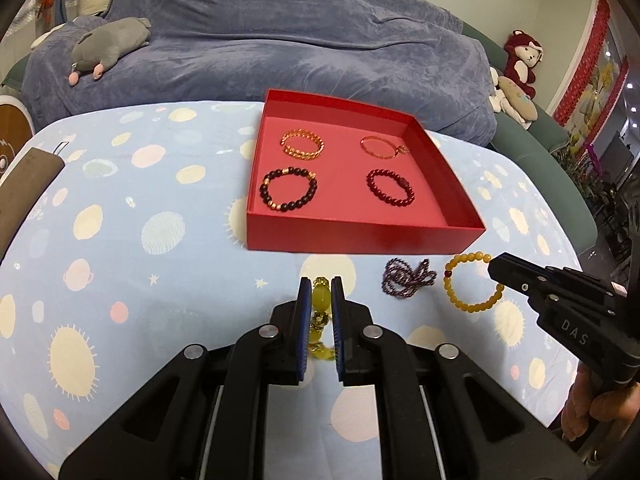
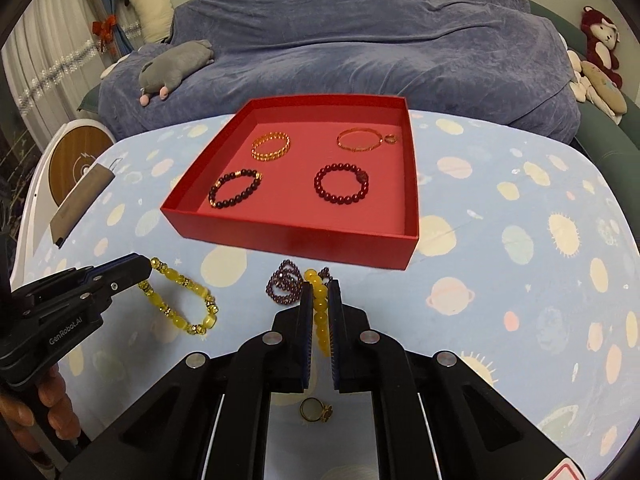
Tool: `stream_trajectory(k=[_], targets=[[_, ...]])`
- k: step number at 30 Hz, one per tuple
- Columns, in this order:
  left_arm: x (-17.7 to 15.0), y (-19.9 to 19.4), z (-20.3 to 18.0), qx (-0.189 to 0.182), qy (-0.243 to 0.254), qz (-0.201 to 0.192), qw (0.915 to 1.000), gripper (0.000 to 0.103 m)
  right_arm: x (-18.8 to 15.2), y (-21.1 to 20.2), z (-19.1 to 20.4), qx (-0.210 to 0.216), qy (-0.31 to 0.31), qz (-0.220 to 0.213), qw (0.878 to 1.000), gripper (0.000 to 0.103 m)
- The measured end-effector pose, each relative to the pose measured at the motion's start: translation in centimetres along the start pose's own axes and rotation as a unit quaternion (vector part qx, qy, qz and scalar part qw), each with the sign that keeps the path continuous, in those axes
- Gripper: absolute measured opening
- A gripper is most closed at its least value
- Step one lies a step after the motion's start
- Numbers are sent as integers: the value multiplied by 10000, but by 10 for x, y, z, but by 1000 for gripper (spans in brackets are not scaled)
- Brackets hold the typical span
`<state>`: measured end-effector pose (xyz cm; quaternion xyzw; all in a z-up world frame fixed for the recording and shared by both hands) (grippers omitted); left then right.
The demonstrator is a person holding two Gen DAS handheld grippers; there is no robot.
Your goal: Organize jewelry
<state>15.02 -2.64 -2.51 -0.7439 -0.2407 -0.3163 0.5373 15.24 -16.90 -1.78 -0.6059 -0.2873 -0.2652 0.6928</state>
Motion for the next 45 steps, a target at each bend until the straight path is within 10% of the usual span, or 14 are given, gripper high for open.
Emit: stream_trajectory(k=[14, 31, 37, 41, 45], targets=[[94, 4, -41, -386, 336, -622, 9967, 7, 81, 16, -5, 316, 235, -401, 9984, 7], [-26, 58, 4, 350, 358, 638, 9967, 48, 62, 35, -10, 286, 265, -234, 9990, 7], [-43, 63, 0, 490, 695, 730, 9937, 45, 68, 41, -2, 353, 247, -273, 9987, 7], [-41, 62, 1, 423, 692, 735, 9940, 9, 73, 43, 0, 356, 219, -306, 9987, 7], [-29, 54, -1, 244, 524, 632, 9963, 9, 76, 45, -1, 355, 230, -326, 9986, 7]])
Point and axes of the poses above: each gripper's, at about its wrist camera, not at the fingertips, and y roughly the way its jaws point, z to its left, x to its top, the point moved 7 cm from there along y, roughly the way its jaws point, and after that the axes turned 9 degrees about -z, right-handed, at the moved point
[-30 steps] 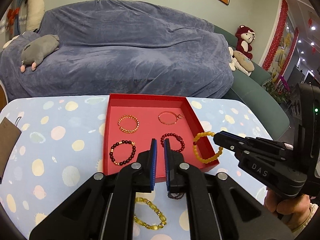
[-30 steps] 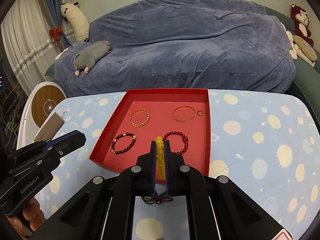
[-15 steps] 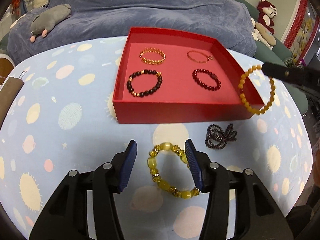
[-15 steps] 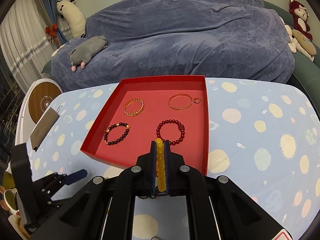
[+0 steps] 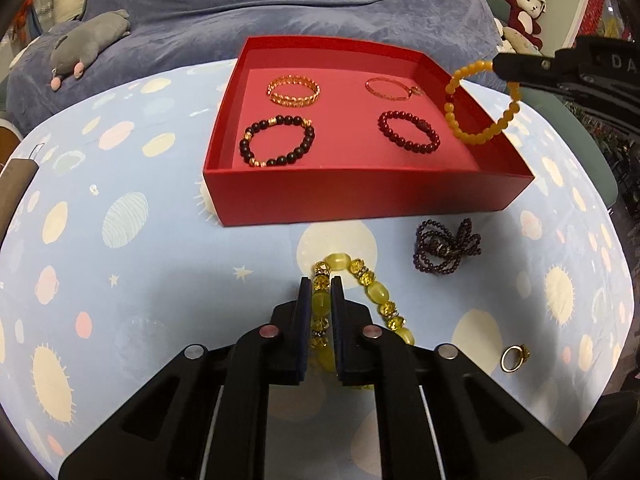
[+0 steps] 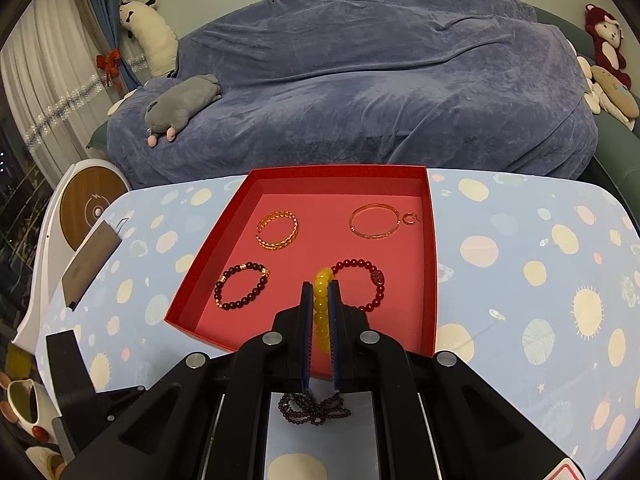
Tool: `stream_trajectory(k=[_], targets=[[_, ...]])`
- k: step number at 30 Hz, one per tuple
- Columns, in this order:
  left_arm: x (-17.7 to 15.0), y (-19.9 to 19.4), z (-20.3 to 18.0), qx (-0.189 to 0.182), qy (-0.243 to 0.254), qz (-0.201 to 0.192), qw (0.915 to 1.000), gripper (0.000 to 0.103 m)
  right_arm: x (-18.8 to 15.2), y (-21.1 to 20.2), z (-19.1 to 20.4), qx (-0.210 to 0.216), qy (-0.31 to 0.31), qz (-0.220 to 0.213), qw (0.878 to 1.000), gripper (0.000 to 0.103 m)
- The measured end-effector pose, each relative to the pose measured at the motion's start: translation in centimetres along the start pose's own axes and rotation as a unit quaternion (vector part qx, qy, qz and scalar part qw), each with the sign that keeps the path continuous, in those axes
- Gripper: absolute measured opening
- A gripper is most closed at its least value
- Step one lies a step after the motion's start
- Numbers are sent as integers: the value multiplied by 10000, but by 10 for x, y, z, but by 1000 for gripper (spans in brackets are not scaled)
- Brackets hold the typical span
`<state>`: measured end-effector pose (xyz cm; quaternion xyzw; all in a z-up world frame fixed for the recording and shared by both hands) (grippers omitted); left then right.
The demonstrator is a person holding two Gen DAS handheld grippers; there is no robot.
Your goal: Organize jewelry
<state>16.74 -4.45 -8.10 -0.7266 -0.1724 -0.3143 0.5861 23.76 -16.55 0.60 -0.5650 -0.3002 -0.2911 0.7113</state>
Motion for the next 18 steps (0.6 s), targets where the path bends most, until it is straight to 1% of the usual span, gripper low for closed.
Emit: stream_trajectory(k=[4, 8, 10, 14, 16, 18], targets=[[31, -30, -12, -347, -41, -400, 9986, 9, 5, 1, 0, 30, 7, -46, 10000, 7], [69, -56, -27, -777, -155, -768, 9939, 9, 11, 5, 2, 58, 15, -93, 9999, 7], [86, -62, -36, -889, -109, -935, 9916, 9, 12, 9, 3, 93, 34, -84, 9999, 7], [114, -58, -47, -1040, -90, -1095, 9885, 9, 8, 19, 3, 177, 114, 18, 9998, 7], [122, -48, -49, -978, -37, -1153, 9885, 9, 2, 27, 0, 126, 108, 124, 9998, 7], [122, -33, -46, -936, -90, -1090, 9896, 9, -6, 35, -7, 4, 71, 240, 9997, 7]])
Point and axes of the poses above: each gripper's, at about its wrist camera, not at the fingertips, and y roughly the way its jaws point, z to its left, x to its top, the point moved 7 cm from there along y, roughly the way its jaws point, and after that the axes turned 9 degrees about -z, right-handed, at the moved point
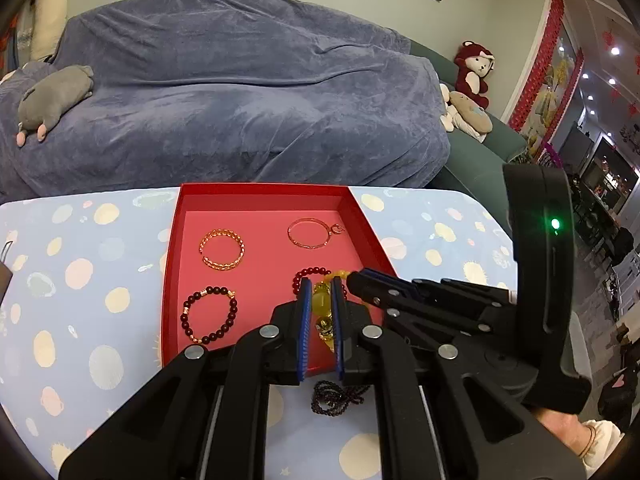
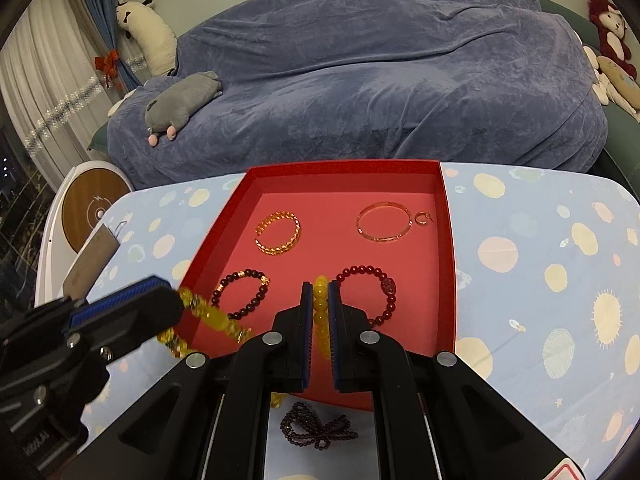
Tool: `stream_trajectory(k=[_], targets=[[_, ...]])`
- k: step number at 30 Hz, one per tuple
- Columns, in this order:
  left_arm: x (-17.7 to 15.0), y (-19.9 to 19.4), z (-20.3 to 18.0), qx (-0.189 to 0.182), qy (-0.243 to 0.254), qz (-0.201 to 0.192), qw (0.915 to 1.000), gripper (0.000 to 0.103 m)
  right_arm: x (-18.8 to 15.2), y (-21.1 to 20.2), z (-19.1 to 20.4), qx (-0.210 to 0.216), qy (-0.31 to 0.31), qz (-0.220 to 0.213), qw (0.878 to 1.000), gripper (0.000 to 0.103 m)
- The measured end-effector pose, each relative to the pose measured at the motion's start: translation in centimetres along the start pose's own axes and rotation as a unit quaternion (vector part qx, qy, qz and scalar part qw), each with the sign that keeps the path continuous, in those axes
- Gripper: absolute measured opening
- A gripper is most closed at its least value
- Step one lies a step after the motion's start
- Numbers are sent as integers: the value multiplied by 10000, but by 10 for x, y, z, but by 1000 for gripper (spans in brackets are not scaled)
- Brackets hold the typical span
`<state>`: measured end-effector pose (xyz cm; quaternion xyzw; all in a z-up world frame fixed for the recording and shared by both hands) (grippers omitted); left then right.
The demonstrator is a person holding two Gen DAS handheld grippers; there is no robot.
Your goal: Organize jewelry
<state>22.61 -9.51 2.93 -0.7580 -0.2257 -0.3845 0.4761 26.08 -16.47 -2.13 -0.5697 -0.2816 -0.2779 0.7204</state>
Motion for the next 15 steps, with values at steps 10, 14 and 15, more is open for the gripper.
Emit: stream_trajectory(k=[10, 14, 15], targets=[[-54, 51, 43, 493, -182, 662, 9964, 9, -30, 24, -37, -581, -70, 415, 9974, 7], [-60, 50, 53, 709, -23, 611, 9956, 9, -37, 25, -44, -723, -136, 454, 9963, 7], [-62, 50, 56, 761, 10, 601, 9953, 9, -38, 24, -43, -727, -152, 443, 9963, 7]])
Point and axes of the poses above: each gripper's, at about its wrist camera, not at the fingertips, and y roughly the way its jaws point, z to its left, x to its top, the point moved 7 cm from there along y, roughly the way its jaws point, and after that the axes turned 9 degrees about -z, right-handed, at the moved point
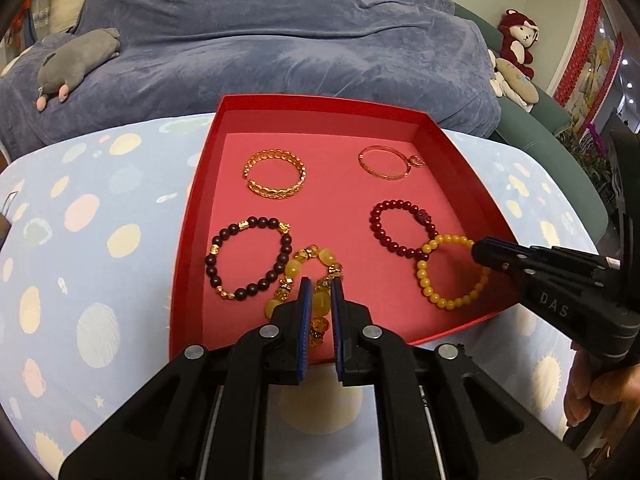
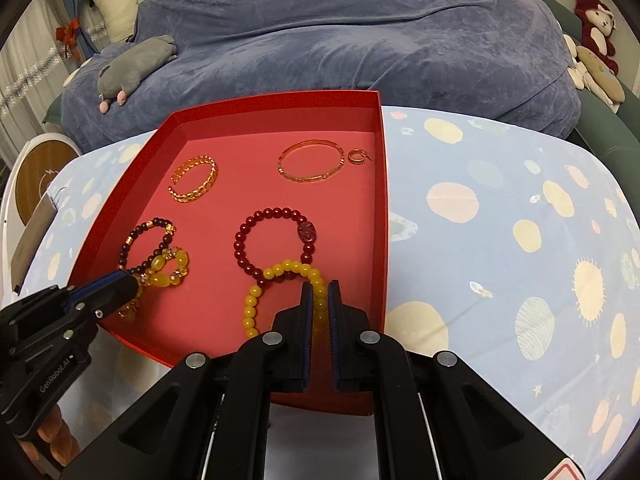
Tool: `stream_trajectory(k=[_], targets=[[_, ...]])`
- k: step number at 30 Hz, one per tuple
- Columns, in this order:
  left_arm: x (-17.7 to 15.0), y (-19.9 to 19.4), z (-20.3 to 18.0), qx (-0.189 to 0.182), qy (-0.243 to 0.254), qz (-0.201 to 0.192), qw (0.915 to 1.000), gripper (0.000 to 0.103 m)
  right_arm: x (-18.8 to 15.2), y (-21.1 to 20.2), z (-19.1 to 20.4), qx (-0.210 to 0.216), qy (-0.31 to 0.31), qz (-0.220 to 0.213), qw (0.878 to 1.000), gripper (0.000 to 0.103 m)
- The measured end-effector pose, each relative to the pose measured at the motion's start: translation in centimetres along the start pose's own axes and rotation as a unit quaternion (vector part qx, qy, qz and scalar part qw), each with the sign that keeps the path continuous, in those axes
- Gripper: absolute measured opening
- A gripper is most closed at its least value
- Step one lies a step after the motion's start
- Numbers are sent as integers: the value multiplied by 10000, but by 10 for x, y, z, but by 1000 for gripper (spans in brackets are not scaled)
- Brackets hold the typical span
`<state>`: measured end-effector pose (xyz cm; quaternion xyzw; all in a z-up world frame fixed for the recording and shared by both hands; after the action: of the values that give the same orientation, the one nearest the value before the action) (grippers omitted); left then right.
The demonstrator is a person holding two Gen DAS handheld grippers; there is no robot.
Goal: Organize jewelry
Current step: 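Lower the yellow bracelet into the box with the left tool while the right releases the orange bracelet there, then grasp the dark garnet multi-strand bracelet with the right tool and lift it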
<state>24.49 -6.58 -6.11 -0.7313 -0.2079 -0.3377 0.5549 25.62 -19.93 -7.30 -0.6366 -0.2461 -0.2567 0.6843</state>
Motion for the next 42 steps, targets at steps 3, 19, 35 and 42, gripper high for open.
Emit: stream_trajectory(k=[3, 19, 35, 42], targets=[[-1, 2, 9, 88, -48, -18, 9999, 10, -1, 0, 1, -40, -63, -2, 10000, 7], [8, -13, 28, 230, -294, -282, 9989, 42, 13, -27, -2, -30, 89, -448, 9990, 42], [-25, -63, 6, 59, -134, -222, 9996, 42, -21, -68, 6, 83, 223, -338, 9991, 42], [-44, -70, 2, 63, -251, -85, 9996, 42, -51, -73, 14, 156, 288, -43, 9995, 42]])
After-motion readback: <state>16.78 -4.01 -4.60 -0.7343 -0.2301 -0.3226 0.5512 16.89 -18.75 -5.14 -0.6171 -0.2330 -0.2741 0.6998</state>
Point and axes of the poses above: each gripper's, at about its wrist camera, not at the fingertips, and y roughly the way its jaws point, z to its left, x to its top, the point moved 7 cm from there along y, roughly the way its jaws point, and after that the axes turned 9 degrees about -z, right-handed, at the moved point
